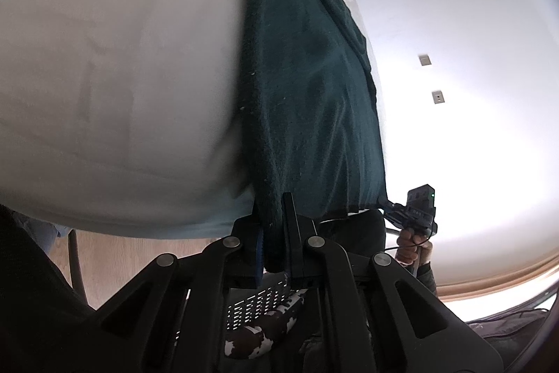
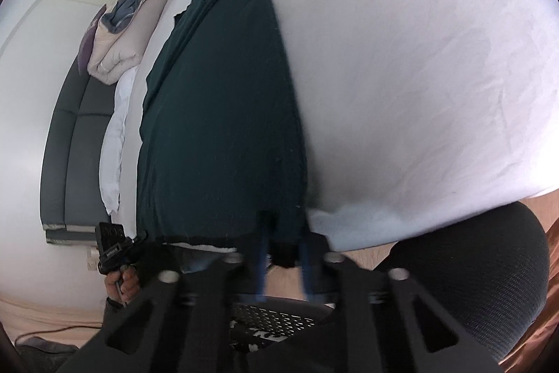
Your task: Fold small clothes
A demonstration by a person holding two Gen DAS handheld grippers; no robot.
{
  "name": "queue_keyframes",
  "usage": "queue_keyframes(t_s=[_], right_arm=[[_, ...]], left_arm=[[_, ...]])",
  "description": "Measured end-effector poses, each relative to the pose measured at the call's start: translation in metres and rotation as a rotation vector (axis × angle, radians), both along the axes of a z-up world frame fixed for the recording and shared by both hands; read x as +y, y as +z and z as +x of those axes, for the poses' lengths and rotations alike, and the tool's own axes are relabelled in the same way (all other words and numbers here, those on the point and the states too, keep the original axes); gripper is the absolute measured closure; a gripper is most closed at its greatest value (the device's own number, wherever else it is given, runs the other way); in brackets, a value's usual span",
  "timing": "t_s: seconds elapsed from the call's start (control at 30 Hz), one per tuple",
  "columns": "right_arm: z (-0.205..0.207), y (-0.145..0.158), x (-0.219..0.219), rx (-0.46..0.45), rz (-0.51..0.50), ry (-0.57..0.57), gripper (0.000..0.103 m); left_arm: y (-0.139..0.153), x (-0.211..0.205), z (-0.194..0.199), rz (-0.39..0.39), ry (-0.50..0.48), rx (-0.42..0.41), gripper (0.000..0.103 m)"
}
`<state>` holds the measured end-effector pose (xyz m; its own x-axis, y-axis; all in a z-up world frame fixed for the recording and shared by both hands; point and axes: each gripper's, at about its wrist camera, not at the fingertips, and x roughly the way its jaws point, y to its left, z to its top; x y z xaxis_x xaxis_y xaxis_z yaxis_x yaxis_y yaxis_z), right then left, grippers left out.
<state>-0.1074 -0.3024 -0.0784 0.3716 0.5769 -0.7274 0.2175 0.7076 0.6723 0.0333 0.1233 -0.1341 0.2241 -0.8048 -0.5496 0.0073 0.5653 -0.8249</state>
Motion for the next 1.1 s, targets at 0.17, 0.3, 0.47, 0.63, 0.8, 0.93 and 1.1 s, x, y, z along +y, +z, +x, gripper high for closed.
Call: queue_keyframes(t_s=[0.17,0.3,0.47,0.63,0.8,0.93,1.1], right_arm=[[0.003,0.014,0.005,-0.061,-0.011,0.010,0.095],[0.012,0.034,0.011,-0.136,0.017,0.019,0.096],[0.034,0.065,0.017,-0.249,0.071,0.021,0.096],[0.077,0.086,0.021,-0.334,0.131,-0.029,0.096],[0.136,0.104,0.022,-0.374,0.127,-0.077,0.096],[0.185,0.112,0.021,-0.381,0.104,-0.108,0.096],[0.245,0.115,0.014,-0.376,0.070,-0.154,0.096]], left_arm=[[0.005,-0.002,0.001,-0.004,0.013,-0.029,0.097],[0.024,0.001,0.007,-0.037,0.039,-0.077,0.097],[0.062,0.008,0.026,-0.086,0.077,-0.165,0.097],[0.091,0.015,0.058,-0.110,0.128,-0.234,0.097],[0.115,0.019,0.106,-0.089,0.169,-0.284,0.097],[0.119,0.028,0.151,-0.091,0.213,-0.268,0.097],[0.120,0.028,0.217,-0.075,0.253,-0.252,0.097]])
